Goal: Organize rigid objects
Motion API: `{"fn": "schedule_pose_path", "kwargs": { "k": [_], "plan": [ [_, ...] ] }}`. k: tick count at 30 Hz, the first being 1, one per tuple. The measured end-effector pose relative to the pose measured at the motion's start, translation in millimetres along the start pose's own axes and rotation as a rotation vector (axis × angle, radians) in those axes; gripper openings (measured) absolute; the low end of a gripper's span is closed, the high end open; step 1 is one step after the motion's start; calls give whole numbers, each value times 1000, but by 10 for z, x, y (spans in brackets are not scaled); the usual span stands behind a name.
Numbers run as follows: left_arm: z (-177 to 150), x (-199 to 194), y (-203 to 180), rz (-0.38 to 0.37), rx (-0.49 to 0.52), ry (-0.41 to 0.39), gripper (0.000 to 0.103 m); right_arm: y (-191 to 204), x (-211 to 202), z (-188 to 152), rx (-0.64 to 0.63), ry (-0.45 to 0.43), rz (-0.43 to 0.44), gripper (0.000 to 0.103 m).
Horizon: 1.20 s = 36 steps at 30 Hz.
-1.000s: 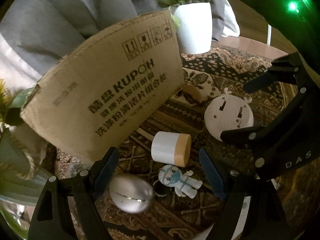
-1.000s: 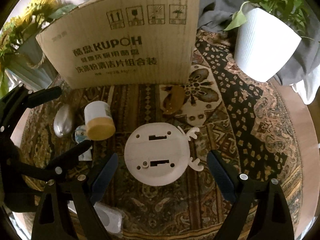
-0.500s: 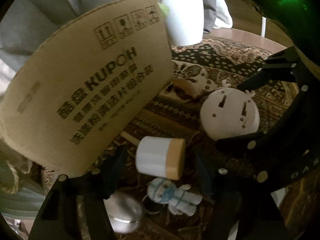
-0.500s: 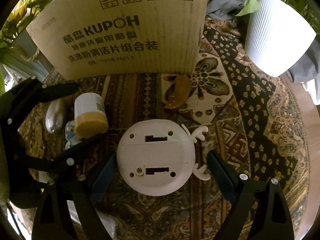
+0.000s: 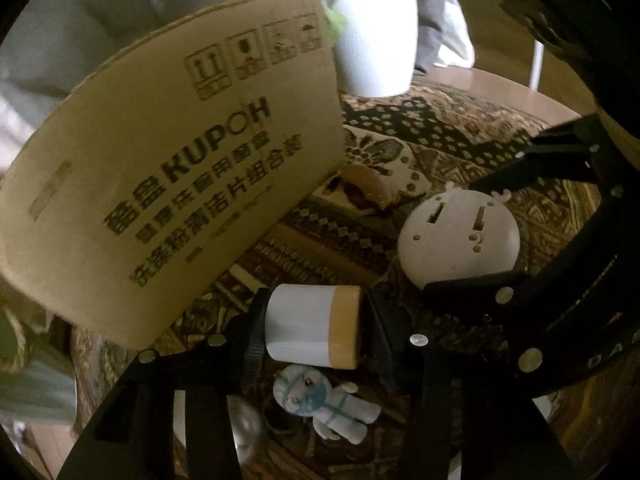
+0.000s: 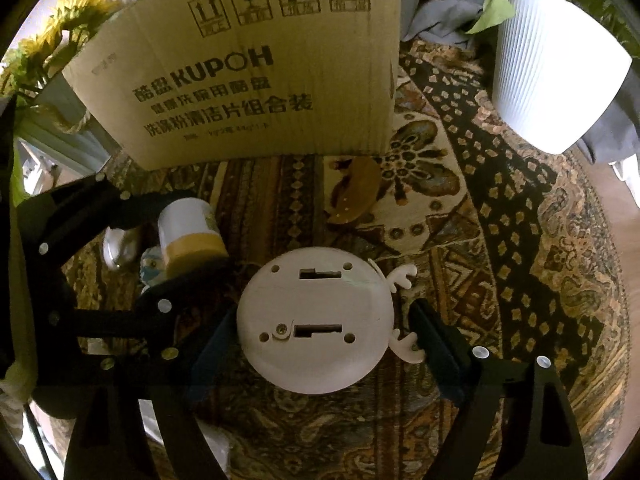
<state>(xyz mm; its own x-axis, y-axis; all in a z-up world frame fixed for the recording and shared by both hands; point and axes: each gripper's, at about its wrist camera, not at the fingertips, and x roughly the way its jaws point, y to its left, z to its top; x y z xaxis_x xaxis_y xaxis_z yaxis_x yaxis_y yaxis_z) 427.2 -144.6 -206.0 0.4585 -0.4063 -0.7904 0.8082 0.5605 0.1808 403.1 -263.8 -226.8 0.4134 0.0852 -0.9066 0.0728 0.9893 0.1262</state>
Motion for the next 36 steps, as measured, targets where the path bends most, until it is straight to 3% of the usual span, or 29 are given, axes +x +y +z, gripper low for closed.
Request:
{"fn": "schedule_pose_path", "kwargs": {
  "k": [9, 25, 36],
  "plan": [
    [-86, -210, 48, 75, -185, -4, 42, -111, -146, 14, 14, -32, 24, 86],
    [-217, -607, 107, 169, -494, 5, 42, 68, -427, -26, 22, -119, 49, 85],
    [-208, -1013, 136, 258, -580, -34, 41, 114, -707, -23, 7, -194, 68, 85]
  ]
}}
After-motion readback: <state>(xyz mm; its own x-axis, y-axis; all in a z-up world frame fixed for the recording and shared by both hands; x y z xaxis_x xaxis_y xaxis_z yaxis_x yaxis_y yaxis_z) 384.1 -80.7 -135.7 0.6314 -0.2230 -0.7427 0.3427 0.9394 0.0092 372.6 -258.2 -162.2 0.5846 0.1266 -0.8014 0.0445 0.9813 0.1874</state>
